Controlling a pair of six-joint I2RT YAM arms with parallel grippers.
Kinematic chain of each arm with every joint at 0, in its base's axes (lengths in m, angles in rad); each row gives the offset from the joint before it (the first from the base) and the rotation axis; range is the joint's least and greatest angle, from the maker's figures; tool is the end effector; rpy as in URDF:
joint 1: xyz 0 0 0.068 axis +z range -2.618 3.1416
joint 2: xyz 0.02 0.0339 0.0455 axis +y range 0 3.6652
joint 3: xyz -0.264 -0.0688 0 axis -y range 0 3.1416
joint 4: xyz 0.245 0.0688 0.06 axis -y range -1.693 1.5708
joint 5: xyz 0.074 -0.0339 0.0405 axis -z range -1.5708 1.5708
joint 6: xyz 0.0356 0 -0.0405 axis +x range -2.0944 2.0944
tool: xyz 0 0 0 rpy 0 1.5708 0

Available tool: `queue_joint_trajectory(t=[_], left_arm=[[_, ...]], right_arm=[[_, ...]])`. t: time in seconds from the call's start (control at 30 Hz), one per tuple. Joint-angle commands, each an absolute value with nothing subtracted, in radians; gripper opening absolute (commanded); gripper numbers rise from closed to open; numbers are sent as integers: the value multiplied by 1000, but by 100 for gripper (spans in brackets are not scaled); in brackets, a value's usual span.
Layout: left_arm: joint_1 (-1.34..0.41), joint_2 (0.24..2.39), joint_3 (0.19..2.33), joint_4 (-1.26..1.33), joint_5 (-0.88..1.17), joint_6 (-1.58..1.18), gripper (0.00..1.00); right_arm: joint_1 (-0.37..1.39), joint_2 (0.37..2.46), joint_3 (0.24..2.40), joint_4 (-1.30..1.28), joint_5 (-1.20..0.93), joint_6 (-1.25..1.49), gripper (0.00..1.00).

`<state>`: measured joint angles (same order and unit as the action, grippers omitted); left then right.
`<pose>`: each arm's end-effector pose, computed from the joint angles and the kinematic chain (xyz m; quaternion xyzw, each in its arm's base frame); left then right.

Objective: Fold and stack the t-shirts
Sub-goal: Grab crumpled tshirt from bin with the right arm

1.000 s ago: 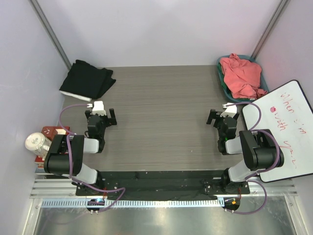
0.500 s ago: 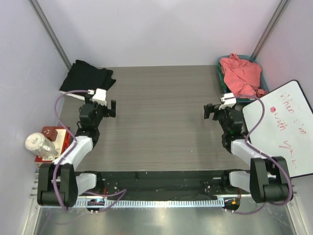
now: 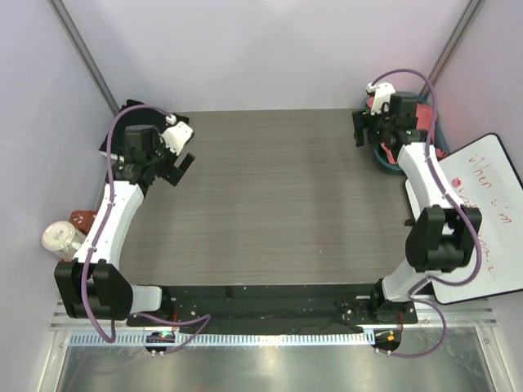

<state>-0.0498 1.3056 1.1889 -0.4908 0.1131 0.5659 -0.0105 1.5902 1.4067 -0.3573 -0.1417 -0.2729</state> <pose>0.2904 -0.0185 0.3369 0.2931 0.8353 0.0696 0.4600 0.3706 0.0011 0.3355 -0.1481 0.8561 -0.0084 0.4951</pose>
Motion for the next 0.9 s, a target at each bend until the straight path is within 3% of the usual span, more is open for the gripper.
queue_joint_trajectory(t=[0.0, 0.17, 0.33, 0.53, 0.6, 0.63, 0.7, 0.73, 0.77, 0.8, 0.87], left_arm=[[-44, 1325, 1267, -606, 138, 626, 100], [-48, 1341, 1307, -617, 156, 617, 100], [-52, 1330, 1310, -629, 152, 609, 100], [-55, 1315, 1309, -647, 133, 600, 100], [-57, 1310, 1302, -649, 132, 597, 100], [-55, 1309, 1296, -652, 130, 598, 100], [-55, 1308, 1292, -653, 130, 600, 100], [-55, 1308, 1287, -652, 132, 601, 100], [-55, 1310, 1287, -650, 132, 603, 100], [-57, 1313, 1287, -650, 132, 603, 100], [-55, 1316, 1287, -644, 130, 604, 100]], right_arm=[[-83, 1799, 1705, -544, 89, -288, 86], [-195, 2141, 2140, -692, 150, -268, 90], [-241, 2299, 2298, -791, 72, -308, 87], [-245, 2353, 2279, -824, -27, -342, 61], [-245, 2356, 2276, -836, -40, -353, 60], [-245, 2358, 2278, -841, -47, -356, 46], [-245, 2361, 2278, -850, -51, -364, 33], [-247, 2361, 2279, -854, -51, -367, 16], [-247, 2361, 2281, -854, -48, -367, 7], [-247, 2359, 2286, -857, -45, -367, 1], [-245, 2352, 2304, -854, -25, -367, 1]])
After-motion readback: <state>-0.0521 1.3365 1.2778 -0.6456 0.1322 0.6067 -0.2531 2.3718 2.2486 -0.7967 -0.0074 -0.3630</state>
